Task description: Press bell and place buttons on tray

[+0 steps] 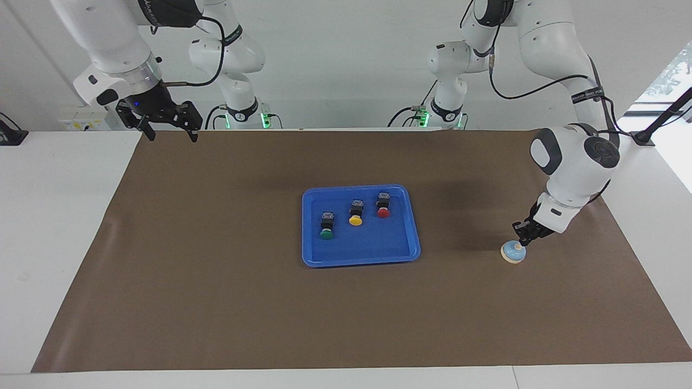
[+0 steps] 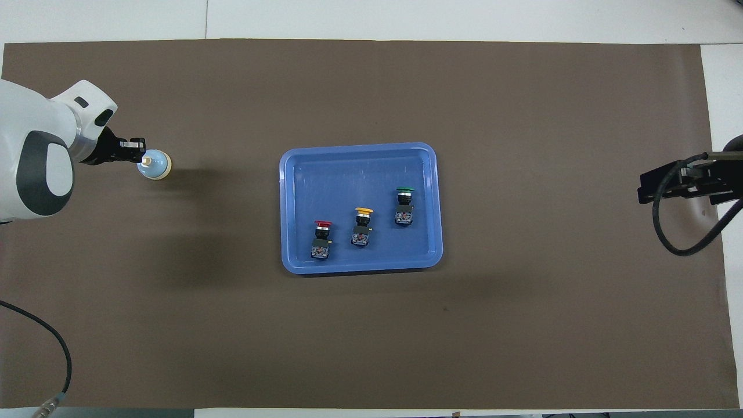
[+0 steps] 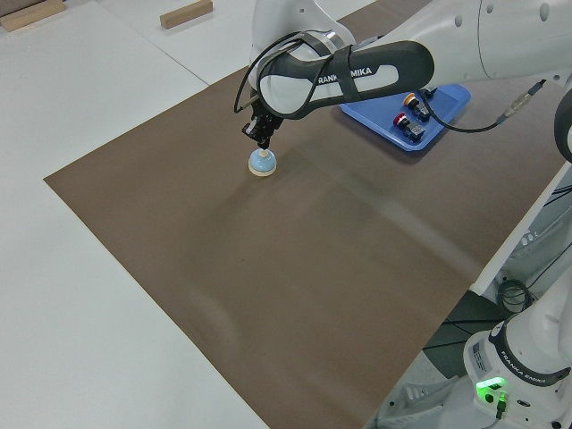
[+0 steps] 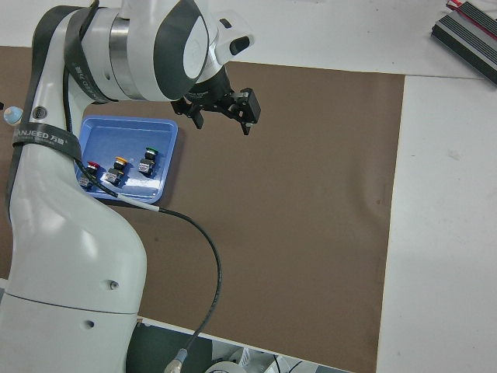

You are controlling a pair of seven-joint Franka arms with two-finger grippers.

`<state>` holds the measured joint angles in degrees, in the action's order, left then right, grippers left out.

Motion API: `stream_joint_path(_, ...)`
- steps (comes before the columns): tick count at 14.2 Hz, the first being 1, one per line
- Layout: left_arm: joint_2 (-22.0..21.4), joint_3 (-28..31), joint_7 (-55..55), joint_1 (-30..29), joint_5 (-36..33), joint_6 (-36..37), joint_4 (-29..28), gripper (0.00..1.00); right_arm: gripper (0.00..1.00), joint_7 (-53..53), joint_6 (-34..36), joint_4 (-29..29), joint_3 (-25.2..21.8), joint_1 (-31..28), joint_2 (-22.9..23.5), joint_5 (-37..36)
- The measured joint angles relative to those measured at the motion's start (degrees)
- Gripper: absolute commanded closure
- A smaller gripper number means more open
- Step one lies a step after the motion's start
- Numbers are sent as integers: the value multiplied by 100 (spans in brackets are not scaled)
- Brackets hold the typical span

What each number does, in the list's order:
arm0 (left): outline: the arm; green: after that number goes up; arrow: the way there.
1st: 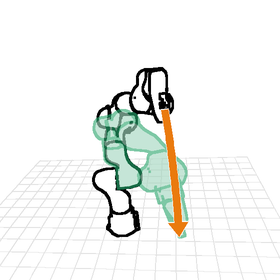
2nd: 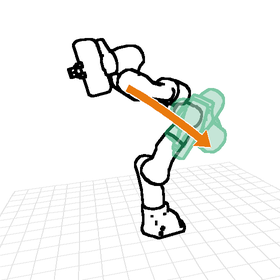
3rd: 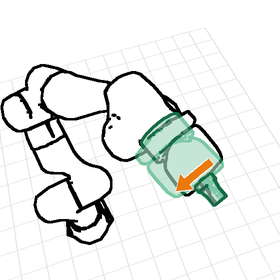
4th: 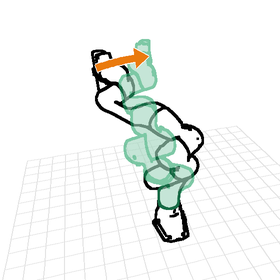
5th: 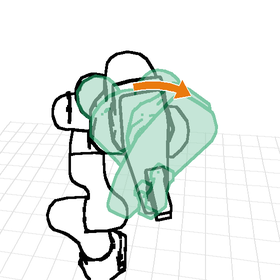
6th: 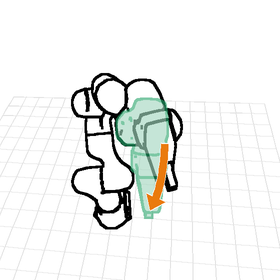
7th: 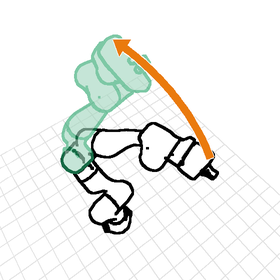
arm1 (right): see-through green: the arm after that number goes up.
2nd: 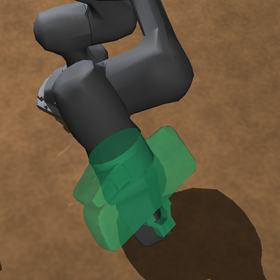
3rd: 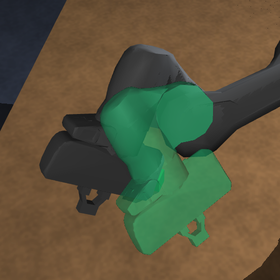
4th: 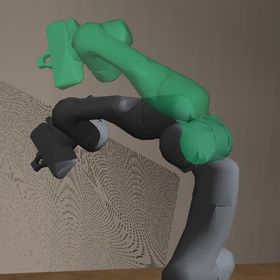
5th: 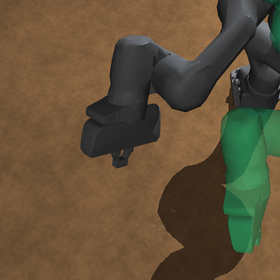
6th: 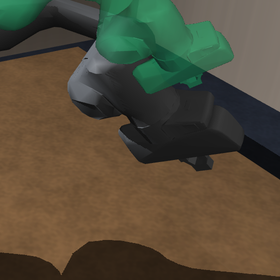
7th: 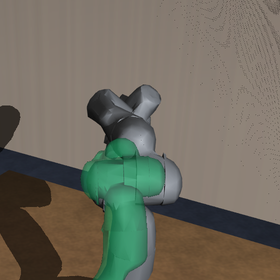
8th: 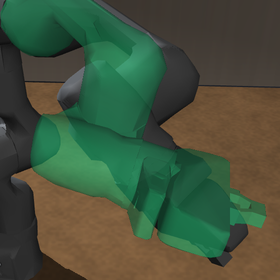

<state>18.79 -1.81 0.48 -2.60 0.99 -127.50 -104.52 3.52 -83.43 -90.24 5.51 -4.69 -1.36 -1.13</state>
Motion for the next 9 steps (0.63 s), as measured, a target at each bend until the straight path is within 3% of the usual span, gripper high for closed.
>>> stream_joint_path(5,125,3,1,-14,0,-532,-250,100,0,0,0,0,0,0,0,0)
stream_joint_path(9,115,3,3,-14,-1,-556,-260,100,0,0,0,0,0,0,0,0)
